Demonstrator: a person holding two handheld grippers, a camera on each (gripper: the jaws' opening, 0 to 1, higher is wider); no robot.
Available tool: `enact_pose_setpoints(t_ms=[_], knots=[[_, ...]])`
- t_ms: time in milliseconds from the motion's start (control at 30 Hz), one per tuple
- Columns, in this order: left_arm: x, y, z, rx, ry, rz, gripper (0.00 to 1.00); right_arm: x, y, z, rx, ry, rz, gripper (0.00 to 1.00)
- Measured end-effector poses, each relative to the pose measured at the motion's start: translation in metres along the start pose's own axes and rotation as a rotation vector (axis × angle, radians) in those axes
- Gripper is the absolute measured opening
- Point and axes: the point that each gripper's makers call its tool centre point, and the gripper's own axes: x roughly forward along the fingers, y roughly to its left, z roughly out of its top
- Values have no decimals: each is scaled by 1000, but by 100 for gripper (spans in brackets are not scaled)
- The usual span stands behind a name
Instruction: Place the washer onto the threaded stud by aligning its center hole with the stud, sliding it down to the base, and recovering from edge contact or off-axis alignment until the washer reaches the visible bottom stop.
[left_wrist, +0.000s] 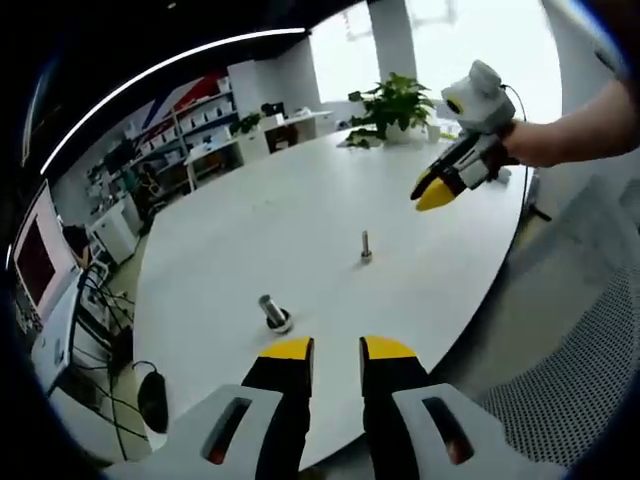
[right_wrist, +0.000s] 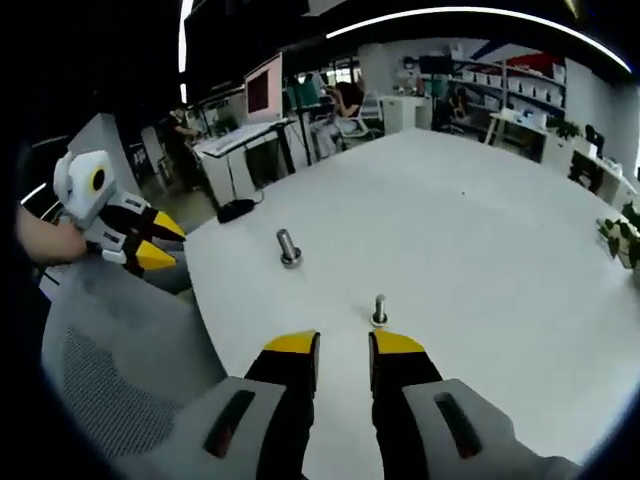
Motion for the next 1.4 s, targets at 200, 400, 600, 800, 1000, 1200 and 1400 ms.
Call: enact_pose_setpoints(t_ms=[200, 400, 600, 800, 1000, 1200, 1400], knots=[[-5, 4, 7, -74, -56, -15, 16, -14, 4, -2, 11, -12, -41, 22], [-7, -1, 13, -69, -88, -32, 16, -41, 4, 8, 46, -88, -120, 22], [-9, -1, 18, -98, -118, -49, 16, -58, 3, 12, 74, -133, -154, 22], [-10, -1, 21, -102, -134, -54, 17, -69, 5, 4, 71, -141, -178, 23], [-13, -1, 26, -110, -167, -56, 17, -80, 7, 1, 61, -201, -186, 24], [-16, 1, 31, -121, -193, -58, 17, -88, 6, 6, 53, -221, -204, 27], [-18, 3, 34, -132, -214, -49, 17, -98, 3, -4, 93, -225, -228, 27]])
